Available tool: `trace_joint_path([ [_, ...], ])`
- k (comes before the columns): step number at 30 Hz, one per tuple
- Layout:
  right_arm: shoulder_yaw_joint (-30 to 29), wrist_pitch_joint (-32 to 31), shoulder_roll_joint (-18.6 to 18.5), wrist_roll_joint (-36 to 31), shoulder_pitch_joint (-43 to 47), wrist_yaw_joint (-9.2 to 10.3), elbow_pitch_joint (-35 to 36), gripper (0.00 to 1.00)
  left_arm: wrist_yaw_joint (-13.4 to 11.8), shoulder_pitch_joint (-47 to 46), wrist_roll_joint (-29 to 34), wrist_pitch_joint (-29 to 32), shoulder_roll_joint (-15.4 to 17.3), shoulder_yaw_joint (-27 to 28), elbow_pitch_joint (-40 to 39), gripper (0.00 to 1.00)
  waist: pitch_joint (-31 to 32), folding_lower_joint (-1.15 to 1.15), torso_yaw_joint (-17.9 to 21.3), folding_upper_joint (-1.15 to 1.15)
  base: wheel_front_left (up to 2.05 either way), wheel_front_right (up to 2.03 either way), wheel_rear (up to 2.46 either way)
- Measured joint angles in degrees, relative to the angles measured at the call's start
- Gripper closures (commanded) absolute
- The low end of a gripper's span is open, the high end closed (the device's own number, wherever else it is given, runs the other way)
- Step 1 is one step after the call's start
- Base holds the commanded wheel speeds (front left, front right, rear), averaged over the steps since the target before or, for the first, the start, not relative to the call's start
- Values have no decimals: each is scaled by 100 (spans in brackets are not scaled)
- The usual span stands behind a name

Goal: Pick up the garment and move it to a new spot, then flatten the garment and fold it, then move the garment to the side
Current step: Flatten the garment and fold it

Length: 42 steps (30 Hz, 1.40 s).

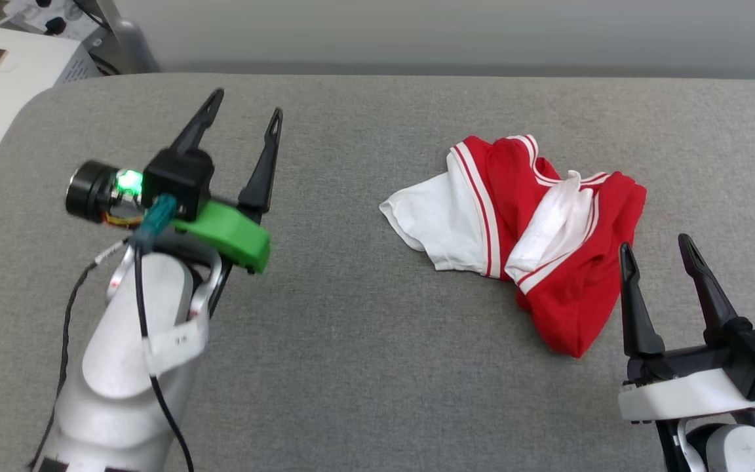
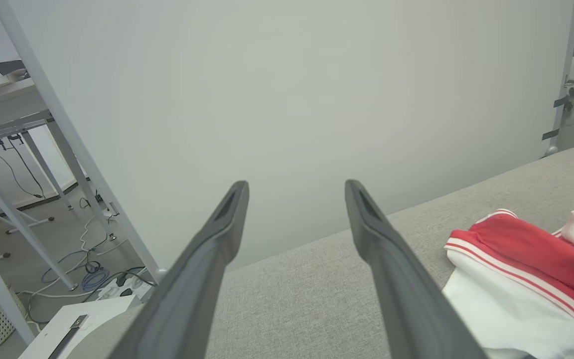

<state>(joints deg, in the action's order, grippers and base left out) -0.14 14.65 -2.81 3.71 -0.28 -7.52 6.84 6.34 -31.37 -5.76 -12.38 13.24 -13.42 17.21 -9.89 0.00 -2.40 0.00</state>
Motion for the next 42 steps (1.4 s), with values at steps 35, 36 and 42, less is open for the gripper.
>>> trace_joint_path([
  [35, 233, 0, -1, 27, -1032, 0, 174, 0, 99, -4227, -4524, 5572, 1094, -5718, 1462, 0, -1843, 0, 1070, 0, 0, 0, 0],
  [36, 235, 0, -1, 27, -1046, 0, 177, 0, 99, -4244, -4566, 5583, 1101, -5736, 1469, 0, -1866, 1, 1082, 0, 0, 0, 0],
  [42, 207, 0, -2, 25, -1063, 0, 172, 0, 99, -4269, -4532, 5381, 1146, -5790, 1402, 100, -1924, 0, 1066, 0, 0, 0, 0],
])
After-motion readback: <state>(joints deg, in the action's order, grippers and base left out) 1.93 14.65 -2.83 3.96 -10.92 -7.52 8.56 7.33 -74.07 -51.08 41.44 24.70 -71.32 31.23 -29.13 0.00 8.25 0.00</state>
